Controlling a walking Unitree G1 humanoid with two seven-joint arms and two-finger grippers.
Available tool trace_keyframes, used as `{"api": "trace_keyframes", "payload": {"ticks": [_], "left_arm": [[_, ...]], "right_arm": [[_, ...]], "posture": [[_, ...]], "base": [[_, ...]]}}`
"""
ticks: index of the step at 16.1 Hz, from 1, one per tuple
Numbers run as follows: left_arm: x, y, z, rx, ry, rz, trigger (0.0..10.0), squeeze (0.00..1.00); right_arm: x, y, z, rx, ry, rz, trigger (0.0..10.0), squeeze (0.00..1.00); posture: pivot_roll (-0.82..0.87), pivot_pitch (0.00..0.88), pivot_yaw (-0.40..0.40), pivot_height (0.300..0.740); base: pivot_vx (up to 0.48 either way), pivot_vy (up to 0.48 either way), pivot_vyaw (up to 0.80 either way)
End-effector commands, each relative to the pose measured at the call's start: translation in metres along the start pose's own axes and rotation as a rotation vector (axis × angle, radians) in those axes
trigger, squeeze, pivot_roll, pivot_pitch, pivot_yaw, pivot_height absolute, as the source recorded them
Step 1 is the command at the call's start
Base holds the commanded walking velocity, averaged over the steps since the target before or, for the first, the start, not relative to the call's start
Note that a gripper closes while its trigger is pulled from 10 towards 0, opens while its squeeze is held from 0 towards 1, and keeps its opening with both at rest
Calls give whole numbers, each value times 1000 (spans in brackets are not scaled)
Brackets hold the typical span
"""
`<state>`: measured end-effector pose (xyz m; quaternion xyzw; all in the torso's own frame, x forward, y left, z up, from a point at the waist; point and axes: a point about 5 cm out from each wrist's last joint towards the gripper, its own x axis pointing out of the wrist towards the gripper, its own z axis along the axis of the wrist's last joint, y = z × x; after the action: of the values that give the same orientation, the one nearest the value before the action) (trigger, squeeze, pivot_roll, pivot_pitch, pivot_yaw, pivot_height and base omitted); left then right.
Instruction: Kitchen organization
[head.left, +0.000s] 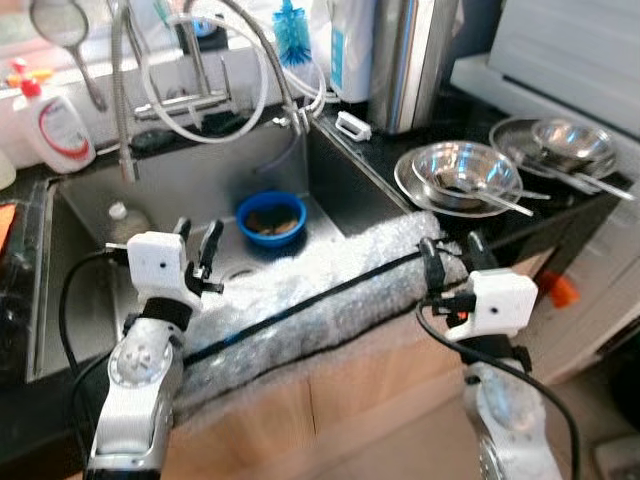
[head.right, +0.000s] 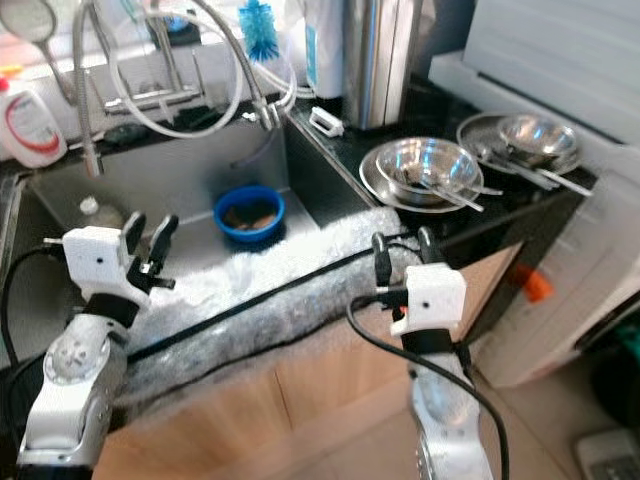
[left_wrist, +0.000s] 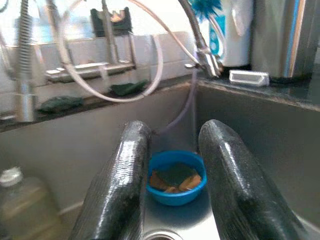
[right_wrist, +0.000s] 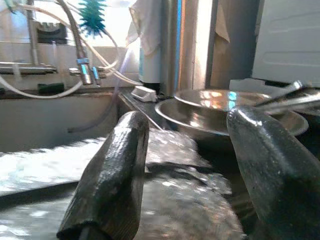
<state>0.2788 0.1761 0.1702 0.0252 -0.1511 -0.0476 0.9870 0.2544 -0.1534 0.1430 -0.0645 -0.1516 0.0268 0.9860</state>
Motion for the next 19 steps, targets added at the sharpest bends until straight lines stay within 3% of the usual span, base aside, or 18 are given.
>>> {"api": "trace_keyframes", "payload": {"ticks": [1, 9, 15, 19], "left_arm": [[-2, -1, 1, 10, -6, -5, 10000, 0], [-1, -2, -2, -4, -12, 8, 10000, 0], [1, -8, -9, -28, -9, 29, 10000, 0], [5, -5, -6, -15, -29, 19, 10000, 0]], "right_arm": [[-2, -2, 2, 2, -7, -8, 10000, 0], [-1, -4, 1, -11, 0, -9, 10000, 0], [4, -19, 5, -56, -10, -15, 10000, 0], [15, -17, 6, 10, -21, -57, 10000, 0]], "posture": [[-95, 26, 55, 740], [-125, 15, 36, 740], [-145, 0, 19, 740], [-136, 0, 34, 740]], "base": [[0, 0, 0], [0, 0, 0], [0, 0, 0], [0, 0, 0]]}}
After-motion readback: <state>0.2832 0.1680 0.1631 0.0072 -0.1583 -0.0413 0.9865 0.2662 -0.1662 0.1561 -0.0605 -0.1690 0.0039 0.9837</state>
